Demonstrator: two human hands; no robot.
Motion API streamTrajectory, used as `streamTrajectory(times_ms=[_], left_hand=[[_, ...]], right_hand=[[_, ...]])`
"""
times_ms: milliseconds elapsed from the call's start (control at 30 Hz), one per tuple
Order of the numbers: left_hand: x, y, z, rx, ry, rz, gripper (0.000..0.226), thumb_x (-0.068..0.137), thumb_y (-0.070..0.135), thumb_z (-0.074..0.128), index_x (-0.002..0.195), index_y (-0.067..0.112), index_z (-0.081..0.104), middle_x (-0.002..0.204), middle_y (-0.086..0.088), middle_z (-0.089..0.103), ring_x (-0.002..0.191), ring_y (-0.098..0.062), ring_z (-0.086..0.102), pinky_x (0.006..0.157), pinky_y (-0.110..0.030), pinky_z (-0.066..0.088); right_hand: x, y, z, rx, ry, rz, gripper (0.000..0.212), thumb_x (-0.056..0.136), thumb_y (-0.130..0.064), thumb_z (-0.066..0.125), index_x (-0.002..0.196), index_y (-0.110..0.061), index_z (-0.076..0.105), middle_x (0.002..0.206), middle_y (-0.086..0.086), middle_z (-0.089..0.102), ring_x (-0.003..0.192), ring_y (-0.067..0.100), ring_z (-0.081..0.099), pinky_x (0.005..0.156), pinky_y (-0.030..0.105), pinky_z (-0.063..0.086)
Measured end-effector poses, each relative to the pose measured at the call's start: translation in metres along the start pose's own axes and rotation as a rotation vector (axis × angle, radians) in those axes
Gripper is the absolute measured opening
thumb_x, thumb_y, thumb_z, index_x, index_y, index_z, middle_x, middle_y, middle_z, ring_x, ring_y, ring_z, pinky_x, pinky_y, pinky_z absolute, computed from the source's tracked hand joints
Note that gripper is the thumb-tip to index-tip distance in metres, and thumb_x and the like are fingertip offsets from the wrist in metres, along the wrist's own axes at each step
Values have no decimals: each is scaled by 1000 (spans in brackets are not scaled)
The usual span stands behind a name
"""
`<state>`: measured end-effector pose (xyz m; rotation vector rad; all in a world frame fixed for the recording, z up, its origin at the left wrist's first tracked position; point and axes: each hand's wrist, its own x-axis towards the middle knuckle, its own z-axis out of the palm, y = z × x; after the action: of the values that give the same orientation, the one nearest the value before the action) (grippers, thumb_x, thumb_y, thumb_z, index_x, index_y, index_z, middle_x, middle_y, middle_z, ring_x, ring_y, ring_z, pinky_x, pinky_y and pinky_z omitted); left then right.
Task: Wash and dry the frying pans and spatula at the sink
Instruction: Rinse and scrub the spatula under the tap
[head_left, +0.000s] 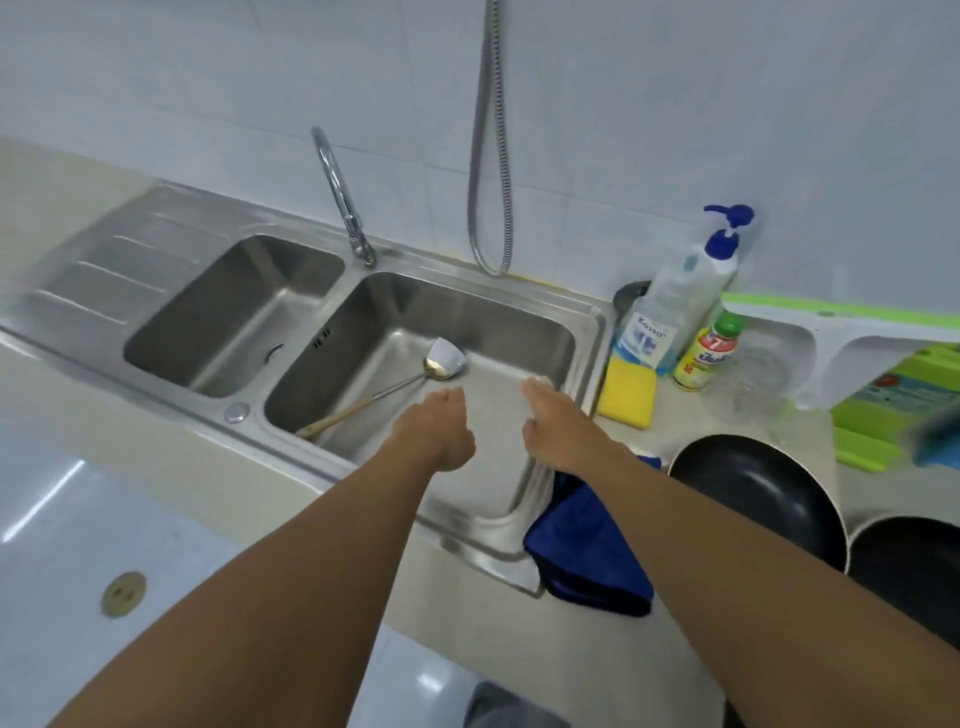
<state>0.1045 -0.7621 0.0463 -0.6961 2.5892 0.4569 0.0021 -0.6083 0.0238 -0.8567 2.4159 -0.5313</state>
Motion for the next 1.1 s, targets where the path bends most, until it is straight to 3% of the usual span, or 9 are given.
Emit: streamTrajectory(times_ms=[167, 367, 600, 667, 733, 833, 900, 1000, 1100], left_hand=[[40, -42, -7, 30, -16, 12, 51, 99, 26, 47, 146, 9, 39, 155, -10, 43, 141, -29, 44, 112, -42, 39], [93, -111, -7, -55, -105, -16, 54, 100, 23, 50, 150, 8, 37, 154, -14, 46, 139, -30, 47, 113, -39, 41], [156, -204, -8, -97, -220, -71, 51, 101, 10, 49, 150, 5, 36, 150, -17, 44, 136, -32, 48, 111, -38, 43], [167, -221, -7, -84, -265, -69, 48, 100, 7, 50, 147, 4, 38, 147, -18, 47, 132, -32, 51, 107, -37, 45], [175, -235, 2, -56, -315, -43, 45, 102, 4, 48, 145, 3, 38, 145, -19, 47, 131, -32, 52, 106, -36, 45], [189, -252, 26, -17, -372, -15, 49, 102, 6, 43, 150, 3, 32, 148, -17, 45, 132, -31, 51, 107, -33, 43], [197, -258, 38, -77, -380, -40, 45, 102, 10, 44, 146, 3, 36, 146, -16, 46, 129, -31, 53, 104, -34, 45], [203, -263, 50, -139, -363, -44, 54, 102, 26, 29, 148, -1, 33, 149, -16, 44, 132, -31, 53, 106, -32, 42], [202, -263, 52, -217, -374, -61, 43, 104, 15, 35, 145, 2, 37, 142, -19, 51, 130, -34, 55, 103, -32, 44]], right_hand=[[35, -22, 18, 31, -79, 30, 58, 99, -5, 41, 156, -11, 30, 163, 7, 31, 150, 23, 29, 122, 36, 26], [79, -47, 45, 59, -60, 91, 61, 102, -5, 36, 161, -12, 23, 168, 6, 24, 155, 22, 21, 124, 33, 18], [187, -117, 26, 260, 182, 64, 53, 102, -6, 41, 153, -19, 46, 148, 6, 57, 128, 20, 57, 109, 27, 40], [225, -137, 13, 294, 242, 10, 53, 102, -3, 40, 150, -23, 50, 140, 5, 63, 111, 16, 66, 94, 24, 49], [260, -158, 1, 319, 279, -51, 52, 101, 1, 39, 147, -19, 53, 134, -2, 66, 108, 3, 64, 87, 13, 44], [306, -188, -12, 416, 283, -108, 42, 99, 4, 45, 132, -15, 64, 98, -26, 60, 85, -14, 54, 80, 6, 41], [329, -202, -16, 578, 214, -134, 32, 98, 1, 53, 114, -23, 65, 102, -20, 65, 92, -9, 59, 91, 11, 46], [356, -211, -19, 920, 132, -114, 24, 101, -4, 55, 123, -8, 65, 134, 10, 64, 128, 19, 59, 116, 30, 40], [371, -212, -18, 950, 91, -133, 35, 103, 4, 46, 135, 3, 59, 133, 12, 65, 114, 10, 68, 100, 20, 52]])
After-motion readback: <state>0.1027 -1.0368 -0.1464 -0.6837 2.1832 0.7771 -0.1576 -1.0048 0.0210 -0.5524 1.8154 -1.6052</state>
